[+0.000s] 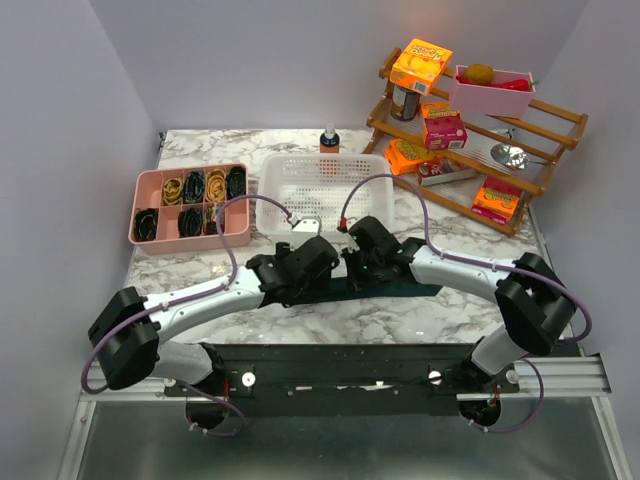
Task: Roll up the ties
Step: Roll the tie at the center of the board.
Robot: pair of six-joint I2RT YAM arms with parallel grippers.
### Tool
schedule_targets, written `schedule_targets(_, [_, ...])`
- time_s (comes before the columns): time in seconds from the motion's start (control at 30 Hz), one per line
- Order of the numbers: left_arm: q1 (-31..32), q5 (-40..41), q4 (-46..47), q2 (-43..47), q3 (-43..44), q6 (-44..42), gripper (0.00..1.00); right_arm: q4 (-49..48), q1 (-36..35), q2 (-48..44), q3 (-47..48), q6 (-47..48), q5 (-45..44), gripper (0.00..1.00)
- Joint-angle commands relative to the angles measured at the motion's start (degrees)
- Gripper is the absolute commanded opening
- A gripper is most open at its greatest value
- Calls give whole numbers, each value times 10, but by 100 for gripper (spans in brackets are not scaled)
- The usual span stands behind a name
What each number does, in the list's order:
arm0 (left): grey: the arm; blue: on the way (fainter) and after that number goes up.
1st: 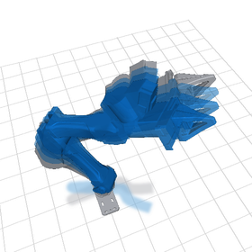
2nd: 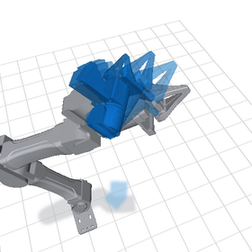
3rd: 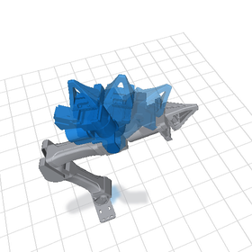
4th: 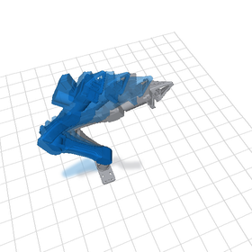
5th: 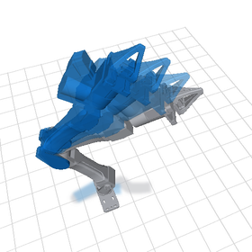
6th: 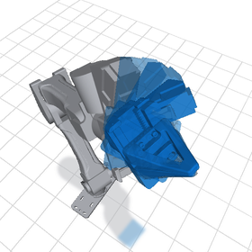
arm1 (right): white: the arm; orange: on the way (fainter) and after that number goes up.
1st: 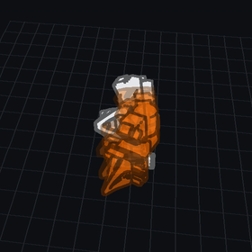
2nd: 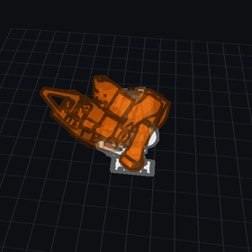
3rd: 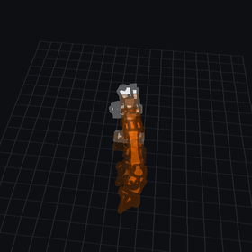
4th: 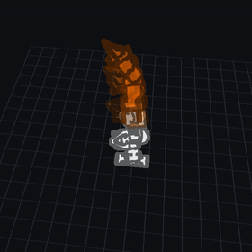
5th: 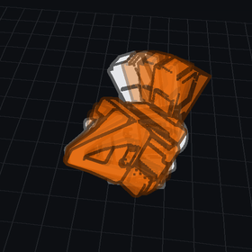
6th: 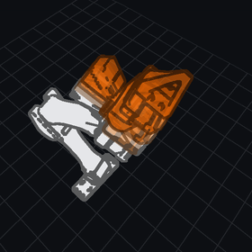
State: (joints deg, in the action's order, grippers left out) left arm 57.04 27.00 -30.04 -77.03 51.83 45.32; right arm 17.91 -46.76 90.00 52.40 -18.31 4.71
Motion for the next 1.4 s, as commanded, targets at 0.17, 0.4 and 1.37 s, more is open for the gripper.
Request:
schedule_targets(0.17, [-154,-139,99,165,-148,8,88,-37,-44,21,93,16,77,1])
schedule_targets(0.4, [-281,-280,139,286,-241,26,95,-39,-84,103,163,14,110,1])
schedule_targets(1.37, [-349,-463,464,147,-382,33,84,-2,-84,184,162,22,13,1])
